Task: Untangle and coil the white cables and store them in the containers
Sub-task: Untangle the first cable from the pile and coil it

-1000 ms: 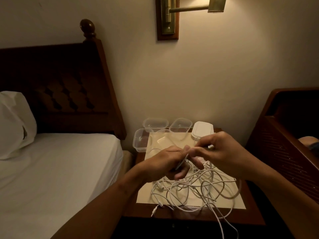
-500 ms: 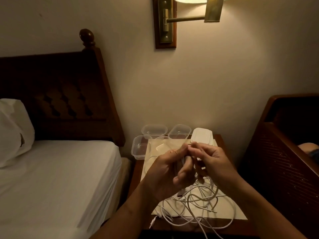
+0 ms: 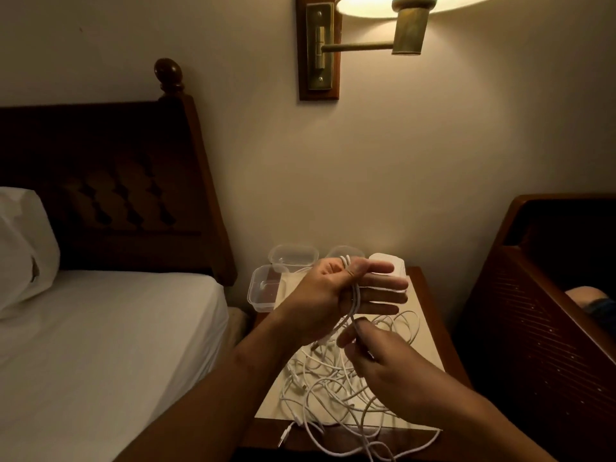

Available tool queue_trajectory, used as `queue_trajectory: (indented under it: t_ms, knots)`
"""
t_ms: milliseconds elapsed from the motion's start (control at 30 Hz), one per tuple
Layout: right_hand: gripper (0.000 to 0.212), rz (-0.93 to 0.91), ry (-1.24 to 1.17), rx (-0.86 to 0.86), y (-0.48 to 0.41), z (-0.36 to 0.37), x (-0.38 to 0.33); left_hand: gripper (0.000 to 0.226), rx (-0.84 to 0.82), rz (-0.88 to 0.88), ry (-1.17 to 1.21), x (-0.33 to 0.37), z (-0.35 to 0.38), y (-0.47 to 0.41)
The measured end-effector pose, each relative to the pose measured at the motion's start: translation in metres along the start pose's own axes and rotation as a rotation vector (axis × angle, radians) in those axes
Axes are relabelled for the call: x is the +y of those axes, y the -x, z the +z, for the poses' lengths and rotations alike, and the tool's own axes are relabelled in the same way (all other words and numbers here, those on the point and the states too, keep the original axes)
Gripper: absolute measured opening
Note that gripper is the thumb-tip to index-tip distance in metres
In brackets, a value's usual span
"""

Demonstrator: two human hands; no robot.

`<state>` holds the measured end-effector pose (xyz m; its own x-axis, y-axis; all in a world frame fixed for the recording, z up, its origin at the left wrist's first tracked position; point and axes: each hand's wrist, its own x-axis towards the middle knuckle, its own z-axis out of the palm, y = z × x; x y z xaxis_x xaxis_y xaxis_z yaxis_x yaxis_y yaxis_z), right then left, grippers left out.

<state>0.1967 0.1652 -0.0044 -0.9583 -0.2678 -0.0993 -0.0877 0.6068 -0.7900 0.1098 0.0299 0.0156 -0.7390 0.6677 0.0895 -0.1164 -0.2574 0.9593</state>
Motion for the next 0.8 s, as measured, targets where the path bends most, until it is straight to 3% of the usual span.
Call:
queue_trajectory:
  t_ms: [200,300,433,533,700,800]
  knots:
    - [0.011,-0.036,-0.071,-0.052,0.008,-0.019,-0.011,0.023,0.035,-0.100,-0.687,0.005,-0.010,0.007]
    - [0.008,-0.200,-0.036,0.132,0.007,-0.035,-0.008,0.036,-0.116,-0.207,-0.781,0.003,-0.022,0.017]
    - [0.013,-0.471,0.095,0.409,-0.006,-0.055,0.003,0.070,-0.286,-0.295,-0.450,-0.006,-0.028,0.032]
    - [0.012,-0.580,0.032,0.485,-0.022,-0.050,0.015,0.060,-0.380,-0.282,-0.180,-0.009,-0.023,0.040]
    - [0.009,-0.476,-0.368,0.485,-0.034,-0.027,0.022,0.047,-0.457,-0.178,0.292,-0.009,-0.009,0.044]
    - [0.016,-0.388,-0.456,0.447,-0.036,-0.007,0.021,0.042,-0.400,-0.046,0.405,-0.008,-0.003,0.041]
